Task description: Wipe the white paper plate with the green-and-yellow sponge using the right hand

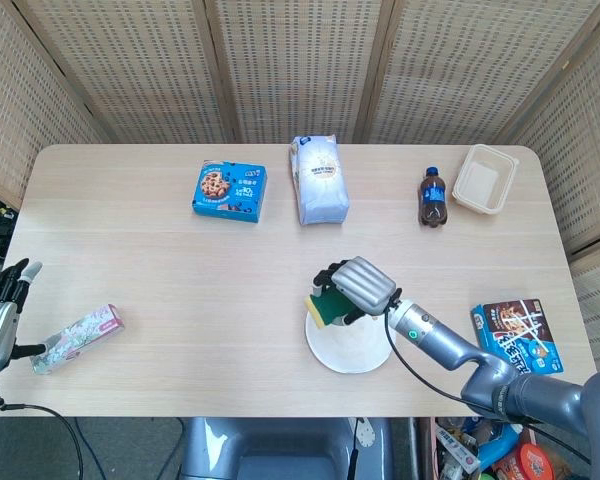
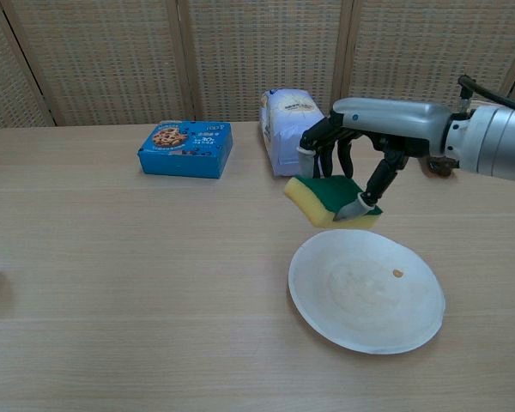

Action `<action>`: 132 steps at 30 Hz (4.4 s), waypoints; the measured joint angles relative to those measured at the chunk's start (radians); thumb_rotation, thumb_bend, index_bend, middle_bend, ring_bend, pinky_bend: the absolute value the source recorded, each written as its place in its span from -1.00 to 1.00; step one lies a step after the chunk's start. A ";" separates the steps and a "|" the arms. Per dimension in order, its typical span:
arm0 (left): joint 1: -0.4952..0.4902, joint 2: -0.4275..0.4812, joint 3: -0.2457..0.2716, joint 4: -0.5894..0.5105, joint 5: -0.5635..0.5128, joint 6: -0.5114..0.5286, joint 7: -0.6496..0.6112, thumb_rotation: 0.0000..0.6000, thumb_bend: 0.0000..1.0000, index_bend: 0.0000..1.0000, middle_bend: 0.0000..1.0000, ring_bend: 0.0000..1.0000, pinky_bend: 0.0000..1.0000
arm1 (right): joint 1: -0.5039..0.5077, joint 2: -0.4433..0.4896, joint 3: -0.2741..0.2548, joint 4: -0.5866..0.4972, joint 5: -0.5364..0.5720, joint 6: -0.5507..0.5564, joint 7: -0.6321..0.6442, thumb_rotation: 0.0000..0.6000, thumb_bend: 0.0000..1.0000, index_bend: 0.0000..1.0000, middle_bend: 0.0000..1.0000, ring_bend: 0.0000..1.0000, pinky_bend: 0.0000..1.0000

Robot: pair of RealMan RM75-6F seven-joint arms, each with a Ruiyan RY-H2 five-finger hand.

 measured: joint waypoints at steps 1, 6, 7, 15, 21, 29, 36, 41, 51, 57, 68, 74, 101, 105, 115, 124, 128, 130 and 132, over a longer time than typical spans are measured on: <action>-0.001 0.000 0.000 0.000 -0.001 -0.002 0.001 1.00 -1.00 -1.00 -1.00 -1.00 -1.00 | -0.003 0.004 0.006 -0.019 0.019 -0.008 0.010 1.00 -0.54 0.07 0.05 -0.13 0.00; -0.003 -0.002 0.001 -0.002 -0.006 -0.008 0.007 1.00 -1.00 -1.00 -1.00 -1.00 -1.00 | -0.018 0.003 0.028 -0.053 0.094 -0.052 0.049 1.00 -0.49 0.07 0.05 -0.13 0.00; -0.004 -0.002 0.001 -0.002 -0.006 -0.008 0.008 1.00 -1.00 -1.00 -1.00 -1.00 -1.00 | -0.020 -0.002 0.028 -0.049 0.097 -0.056 0.047 1.00 -0.49 0.07 0.05 -0.13 0.00; -0.007 -0.011 0.001 0.001 -0.015 -0.012 0.028 1.00 -1.00 -1.00 -1.00 -1.00 -1.00 | -0.049 -0.071 0.019 0.029 0.149 -0.105 0.076 1.00 -0.48 0.07 0.05 -0.13 0.00; -0.009 -0.013 0.001 -0.003 -0.022 -0.016 0.036 1.00 -1.00 -1.00 -1.00 -1.00 -1.00 | -0.071 -0.133 0.011 0.129 0.163 -0.124 0.094 1.00 -0.45 0.08 0.05 -0.13 0.00; -0.010 -0.016 0.003 -0.004 -0.023 -0.017 0.044 1.00 -1.00 -1.00 -1.00 -1.00 -1.00 | -0.101 -0.172 -0.005 0.195 0.147 -0.127 0.123 1.00 -0.45 0.08 0.05 -0.13 0.00; -0.010 -0.015 0.005 -0.005 -0.022 -0.018 0.043 1.00 -1.00 -1.00 -1.00 -1.00 -1.00 | -0.116 -0.189 -0.012 0.219 0.118 -0.117 0.140 1.00 -0.45 0.08 0.05 -0.13 0.00; -0.010 -0.015 0.005 -0.004 -0.022 -0.017 0.042 1.00 -1.00 -1.00 -1.00 -1.00 -1.00 | -0.123 -0.195 -0.015 0.243 0.117 -0.127 0.151 1.00 -0.42 0.09 0.05 -0.13 0.00; -0.012 -0.014 0.007 -0.004 -0.021 -0.022 0.038 1.00 -1.00 -1.00 -1.00 -1.00 -1.00 | -0.149 -0.210 -0.042 0.296 0.085 -0.125 0.216 1.00 -0.40 0.12 0.07 -0.13 0.00; -0.012 -0.014 0.010 -0.005 -0.018 -0.023 0.038 1.00 -1.00 -1.00 -1.00 -1.00 -1.00 | -0.161 -0.234 -0.058 0.345 0.058 -0.112 0.255 1.00 -0.37 0.12 0.07 -0.13 0.00; -0.014 -0.018 0.013 -0.005 -0.017 -0.027 0.044 1.00 -1.00 -1.00 -1.00 -1.00 -1.00 | -0.177 -0.260 -0.073 0.408 0.034 -0.103 0.321 1.00 -0.34 0.13 0.08 -0.13 0.00; -0.014 -0.020 0.014 -0.006 -0.017 -0.026 0.049 1.00 -1.00 -1.00 -1.00 -1.00 -1.00 | -0.180 -0.269 -0.081 0.432 0.020 -0.103 0.349 1.00 -0.34 0.13 0.08 -0.13 0.00; -0.012 -0.013 0.023 -0.015 -0.001 -0.027 0.038 1.00 -1.00 -1.00 -1.00 -1.00 -1.00 | -0.243 -0.159 0.016 0.202 0.053 0.112 0.376 1.00 -0.21 0.13 0.08 -0.13 -0.51; -0.013 -0.014 0.025 -0.017 0.001 -0.028 0.042 1.00 -1.00 -1.00 -1.00 -1.00 -1.00 | -0.254 -0.181 0.004 0.237 0.072 0.080 0.389 1.00 -0.21 0.13 0.08 -0.13 -0.51; -0.016 -0.016 0.024 -0.017 -0.005 -0.034 0.046 1.00 -1.00 -1.00 -1.00 -1.00 -1.00 | -0.258 -0.218 -0.015 0.307 0.085 0.009 0.366 1.00 -0.20 0.14 0.08 -0.13 -0.51; -0.017 -0.015 0.024 -0.016 -0.006 -0.035 0.044 1.00 -1.00 -1.00 -1.00 -1.00 -1.00 | -0.250 -0.254 -0.011 0.360 0.088 -0.027 0.324 1.00 -0.19 0.14 0.09 -0.13 -0.51; -0.016 -0.014 0.023 -0.016 -0.007 -0.034 0.040 1.00 -1.00 -1.00 -1.00 -1.00 -1.00 | -0.248 -0.262 -0.010 0.372 0.091 -0.039 0.318 1.00 -0.19 0.14 0.09 -0.13 -0.51; -0.017 -0.014 0.023 -0.015 -0.007 -0.035 0.039 1.00 -1.00 -1.00 -1.00 -1.00 -1.00 | -0.249 -0.265 -0.014 0.377 0.088 -0.044 0.315 1.00 -0.19 0.14 0.09 -0.13 -0.51; -0.017 -0.014 0.023 -0.014 -0.008 -0.037 0.038 1.00 -1.00 -1.00 -1.00 -1.00 -1.00 | -0.249 -0.269 -0.017 0.384 0.085 -0.050 0.311 1.00 -0.19 0.14 0.09 -0.13 -0.51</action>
